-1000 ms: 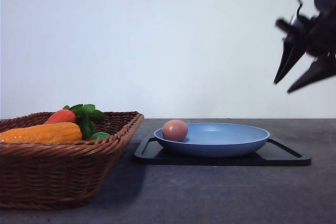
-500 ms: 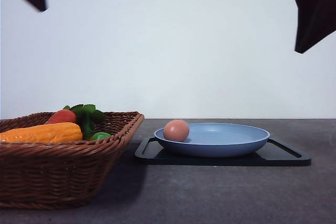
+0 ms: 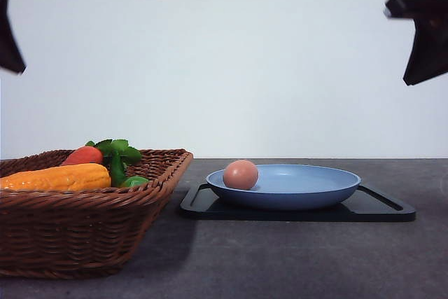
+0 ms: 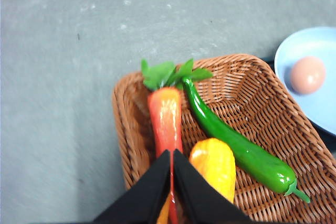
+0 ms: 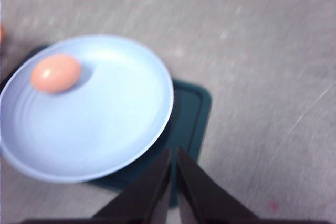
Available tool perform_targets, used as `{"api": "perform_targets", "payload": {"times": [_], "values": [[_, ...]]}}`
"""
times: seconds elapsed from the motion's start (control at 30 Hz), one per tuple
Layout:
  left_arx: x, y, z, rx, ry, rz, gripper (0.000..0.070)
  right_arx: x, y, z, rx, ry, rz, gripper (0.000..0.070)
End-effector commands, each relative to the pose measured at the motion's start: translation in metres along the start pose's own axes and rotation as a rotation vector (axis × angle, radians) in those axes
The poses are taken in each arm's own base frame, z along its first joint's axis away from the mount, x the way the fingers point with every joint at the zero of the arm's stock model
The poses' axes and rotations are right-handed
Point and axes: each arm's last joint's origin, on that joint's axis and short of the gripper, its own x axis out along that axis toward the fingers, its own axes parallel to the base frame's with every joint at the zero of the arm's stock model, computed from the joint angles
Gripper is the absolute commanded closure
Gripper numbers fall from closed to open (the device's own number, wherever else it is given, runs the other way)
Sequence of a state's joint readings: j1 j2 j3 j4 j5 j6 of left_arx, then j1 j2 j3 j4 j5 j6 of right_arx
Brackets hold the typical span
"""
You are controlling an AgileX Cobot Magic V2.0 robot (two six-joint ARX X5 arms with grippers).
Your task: Transfer egg from basket to plate and serve
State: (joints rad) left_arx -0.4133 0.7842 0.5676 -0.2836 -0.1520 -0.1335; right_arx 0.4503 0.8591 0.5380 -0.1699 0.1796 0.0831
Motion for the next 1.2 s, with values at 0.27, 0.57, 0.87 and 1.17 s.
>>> {"api": "perform_targets", "payload": {"times": [0.27, 0.57, 0.87, 1.17], "values": [[-0.006, 0.003, -0.018, -0.101, -0.058, -0.016, 0.0700, 0.002, 0.001, -0.015, 0.030, -0.089, -0.011, 0.0700], [-0.006, 0.002, -0.014, -0.106, -0.090, -0.022, 0.0700, 0.002, 0.001, -0.015, 0.029, -0.090, -0.011, 0.0700], [-0.045, 0.007, -0.009, -0.117, -0.261, -0.058, 0.0700, 0.002, 0.001, -0.015, 0.029, -0.090, -0.011, 0.0700], [-0.106, 0.027, -0.022, -0.042, -0.618, 0.054, 0.0700, 0.002, 0.001, -0.015, 0.029, -0.090, -0.010, 0.0700]]}}
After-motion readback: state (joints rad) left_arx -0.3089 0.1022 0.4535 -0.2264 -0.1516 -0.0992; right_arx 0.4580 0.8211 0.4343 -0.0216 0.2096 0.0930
